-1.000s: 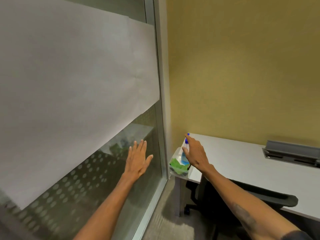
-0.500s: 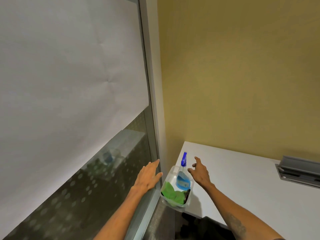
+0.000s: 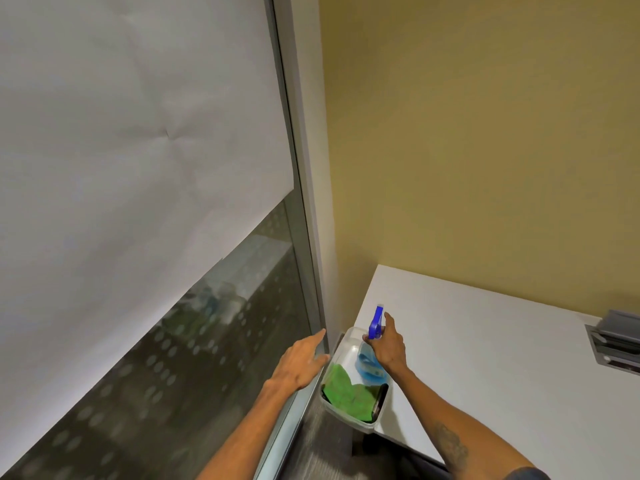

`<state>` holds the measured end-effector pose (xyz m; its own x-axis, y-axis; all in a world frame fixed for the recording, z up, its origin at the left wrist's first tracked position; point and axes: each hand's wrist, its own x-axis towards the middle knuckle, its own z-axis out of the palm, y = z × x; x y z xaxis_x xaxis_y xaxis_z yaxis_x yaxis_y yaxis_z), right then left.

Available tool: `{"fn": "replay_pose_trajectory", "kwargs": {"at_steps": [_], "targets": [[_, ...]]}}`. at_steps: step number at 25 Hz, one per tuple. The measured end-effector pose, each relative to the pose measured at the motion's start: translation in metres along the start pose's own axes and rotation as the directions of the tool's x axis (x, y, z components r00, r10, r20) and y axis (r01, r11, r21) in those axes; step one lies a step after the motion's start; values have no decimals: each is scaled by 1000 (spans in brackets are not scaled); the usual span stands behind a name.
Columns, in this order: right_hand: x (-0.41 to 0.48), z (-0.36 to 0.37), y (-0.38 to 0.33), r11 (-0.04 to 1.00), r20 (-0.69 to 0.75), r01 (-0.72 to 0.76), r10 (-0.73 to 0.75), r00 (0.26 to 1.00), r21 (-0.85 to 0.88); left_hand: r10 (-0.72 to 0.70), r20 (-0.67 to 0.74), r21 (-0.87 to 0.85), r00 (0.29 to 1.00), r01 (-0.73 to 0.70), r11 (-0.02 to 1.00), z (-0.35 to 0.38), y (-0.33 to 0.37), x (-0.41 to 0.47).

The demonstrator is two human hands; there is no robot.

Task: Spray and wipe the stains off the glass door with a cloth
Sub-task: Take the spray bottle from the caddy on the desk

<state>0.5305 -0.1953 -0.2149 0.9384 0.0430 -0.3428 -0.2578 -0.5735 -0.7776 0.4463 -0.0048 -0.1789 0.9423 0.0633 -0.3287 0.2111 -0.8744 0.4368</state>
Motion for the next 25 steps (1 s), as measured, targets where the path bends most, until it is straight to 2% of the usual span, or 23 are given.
{"fn": "replay_pose_trajectory", "kwargs": {"at_steps": [6, 12, 16, 20, 25], "targets": [[6, 7, 2, 997, -57, 78, -79, 995, -27, -18, 37, -7, 999, 18, 1000, -2, -13, 1], [-29, -2, -30, 962, -109, 272, -271, 957, -7, -11, -21, -14, 1000, 10, 1000, -5, -7, -31], [-82, -14, -66, 893, -132, 449, -450, 883, -33, 7, -117, -63, 993, -15, 998, -10, 1, -81], [-167, -17, -105, 786, -146, 617, -613, 776, -22, 24, -278, -225, 960, -90, 970, -11, 0, -153], [-302, -6, -140, 696, -115, 712, -703, 702, 91, -39, -437, -448, 899, -179, 876, -12, -16, -260]]}}
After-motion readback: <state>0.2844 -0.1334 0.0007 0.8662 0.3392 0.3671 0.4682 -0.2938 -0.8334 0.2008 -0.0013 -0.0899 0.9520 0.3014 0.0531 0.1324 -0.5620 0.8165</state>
